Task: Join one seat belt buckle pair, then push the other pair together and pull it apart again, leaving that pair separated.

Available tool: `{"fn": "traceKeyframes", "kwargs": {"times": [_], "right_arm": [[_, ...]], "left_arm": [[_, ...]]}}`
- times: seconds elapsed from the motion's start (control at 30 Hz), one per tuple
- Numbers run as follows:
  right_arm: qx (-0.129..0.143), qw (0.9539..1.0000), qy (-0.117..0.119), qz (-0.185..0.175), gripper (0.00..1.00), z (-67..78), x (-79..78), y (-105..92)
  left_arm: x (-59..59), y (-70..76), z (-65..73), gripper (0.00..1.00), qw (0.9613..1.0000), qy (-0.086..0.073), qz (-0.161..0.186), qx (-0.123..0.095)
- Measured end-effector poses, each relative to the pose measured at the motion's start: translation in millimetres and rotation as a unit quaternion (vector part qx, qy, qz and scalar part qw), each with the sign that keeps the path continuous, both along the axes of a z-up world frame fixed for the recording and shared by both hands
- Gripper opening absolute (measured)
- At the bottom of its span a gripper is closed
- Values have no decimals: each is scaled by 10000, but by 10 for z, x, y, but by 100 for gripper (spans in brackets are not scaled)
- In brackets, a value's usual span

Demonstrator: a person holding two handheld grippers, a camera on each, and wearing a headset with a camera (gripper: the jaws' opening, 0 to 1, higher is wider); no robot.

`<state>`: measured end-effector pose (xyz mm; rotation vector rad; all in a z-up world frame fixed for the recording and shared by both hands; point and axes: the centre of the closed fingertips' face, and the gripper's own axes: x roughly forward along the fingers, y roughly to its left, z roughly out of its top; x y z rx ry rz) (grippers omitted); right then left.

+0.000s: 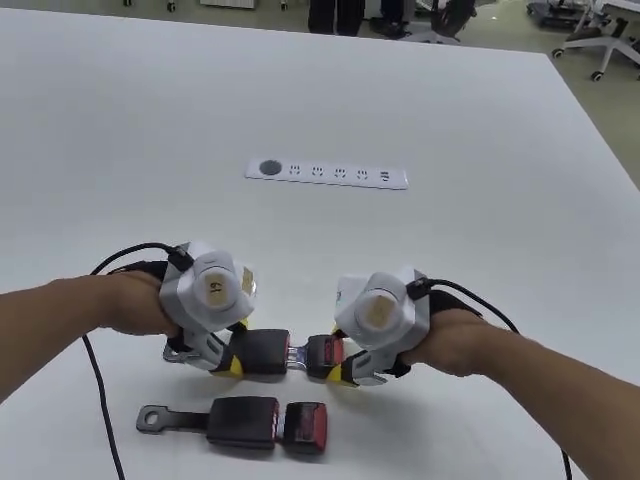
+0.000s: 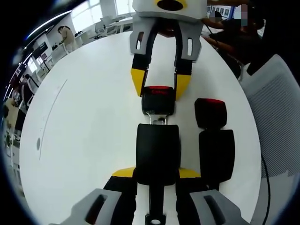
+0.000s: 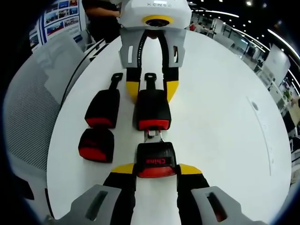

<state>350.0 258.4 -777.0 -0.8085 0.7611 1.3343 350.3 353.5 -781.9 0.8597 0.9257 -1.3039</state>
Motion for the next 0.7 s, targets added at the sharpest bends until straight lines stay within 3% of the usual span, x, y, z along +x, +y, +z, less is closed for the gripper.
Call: {"fn": "traceKeyframes", "kwargs": {"times": [0.43, 0.7], "right_arm": [[-3, 10000, -54, 70, 30, 0, 13, -18], [-82, 9999, -41, 65, 30, -3, 2, -144]], "left_arm": [[-25, -21, 7, 33, 10000, 36, 0, 42], [-21, -19, 4, 33, 10000, 48, 7, 85]]}}
